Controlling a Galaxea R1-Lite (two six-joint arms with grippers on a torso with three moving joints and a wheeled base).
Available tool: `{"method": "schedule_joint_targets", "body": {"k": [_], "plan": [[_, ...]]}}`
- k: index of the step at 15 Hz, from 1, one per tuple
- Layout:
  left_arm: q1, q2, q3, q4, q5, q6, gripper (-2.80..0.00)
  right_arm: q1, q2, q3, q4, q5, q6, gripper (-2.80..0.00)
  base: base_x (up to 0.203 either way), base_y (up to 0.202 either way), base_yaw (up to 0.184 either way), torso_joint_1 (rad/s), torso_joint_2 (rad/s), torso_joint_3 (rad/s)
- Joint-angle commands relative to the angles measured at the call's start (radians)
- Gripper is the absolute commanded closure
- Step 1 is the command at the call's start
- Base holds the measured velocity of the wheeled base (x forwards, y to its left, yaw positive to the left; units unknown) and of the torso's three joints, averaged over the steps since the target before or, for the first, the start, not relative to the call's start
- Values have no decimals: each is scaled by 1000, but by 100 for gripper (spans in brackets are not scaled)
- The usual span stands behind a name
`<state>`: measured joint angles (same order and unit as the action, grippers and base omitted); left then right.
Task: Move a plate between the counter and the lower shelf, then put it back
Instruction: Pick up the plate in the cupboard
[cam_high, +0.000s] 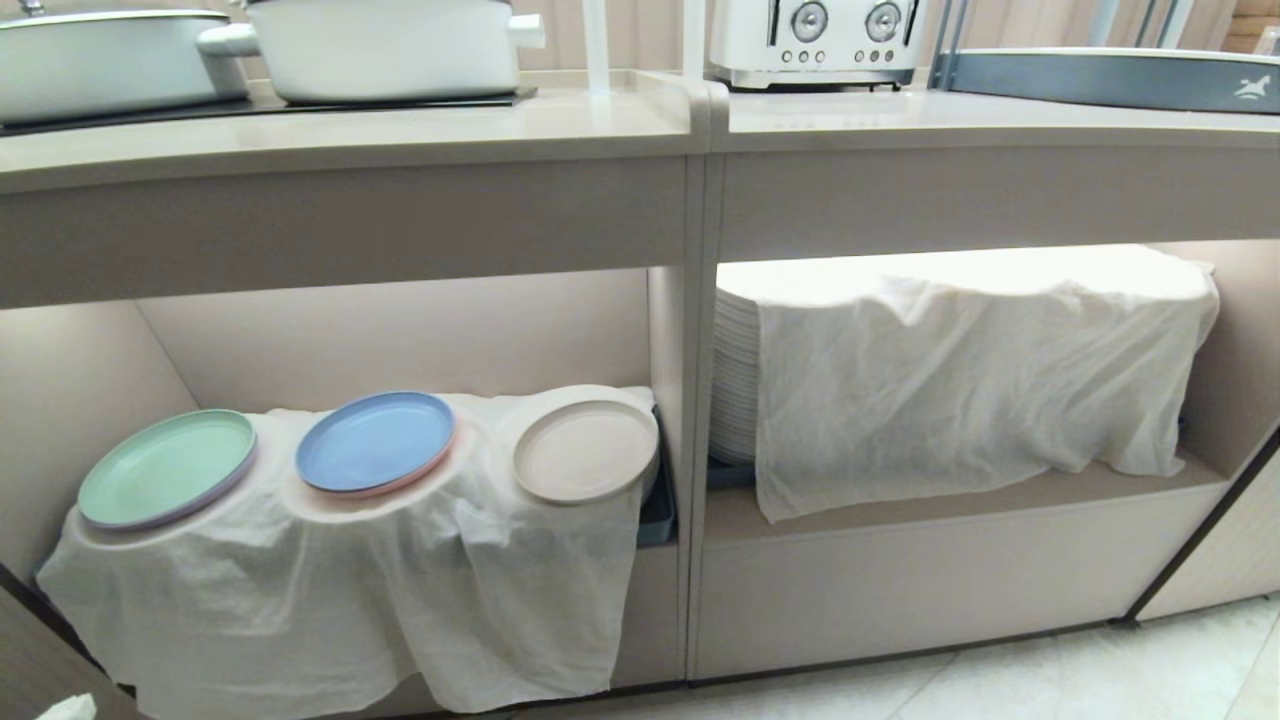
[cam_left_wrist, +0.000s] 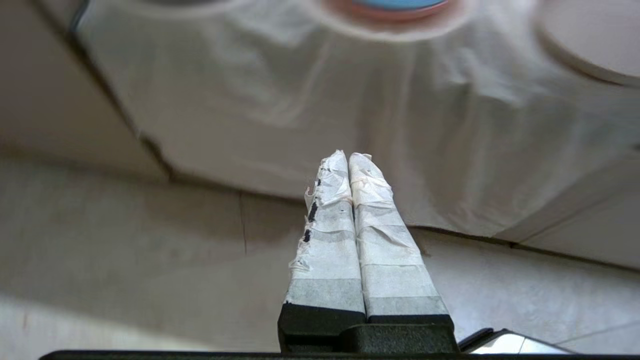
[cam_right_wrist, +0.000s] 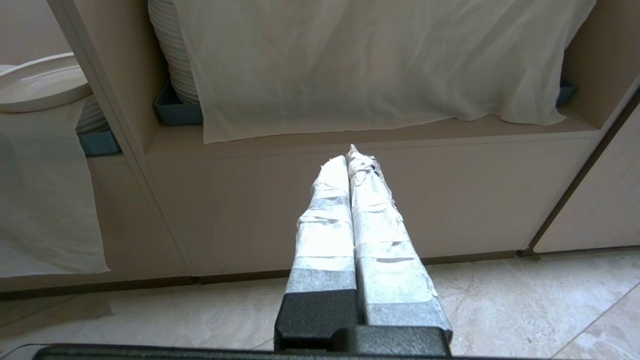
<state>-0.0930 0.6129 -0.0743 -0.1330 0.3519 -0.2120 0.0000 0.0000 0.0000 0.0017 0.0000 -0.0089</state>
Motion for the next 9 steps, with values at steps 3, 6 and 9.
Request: {"method": "schedule_joint_targets", "body": {"k": [3,6,9], "plan": [[141,-328,66,42,-277,175,0,0,0,0,0,0,0,0,0,0,0,0,0,0],[164,-338,74,94,-307,184,0,0,0,0,0,0,0,0,0,0,0,0,0,0],[124,-406,74,120,-318,191,0,0,0,0,0,0,0,0,0,0,0,0,0,0]]}}
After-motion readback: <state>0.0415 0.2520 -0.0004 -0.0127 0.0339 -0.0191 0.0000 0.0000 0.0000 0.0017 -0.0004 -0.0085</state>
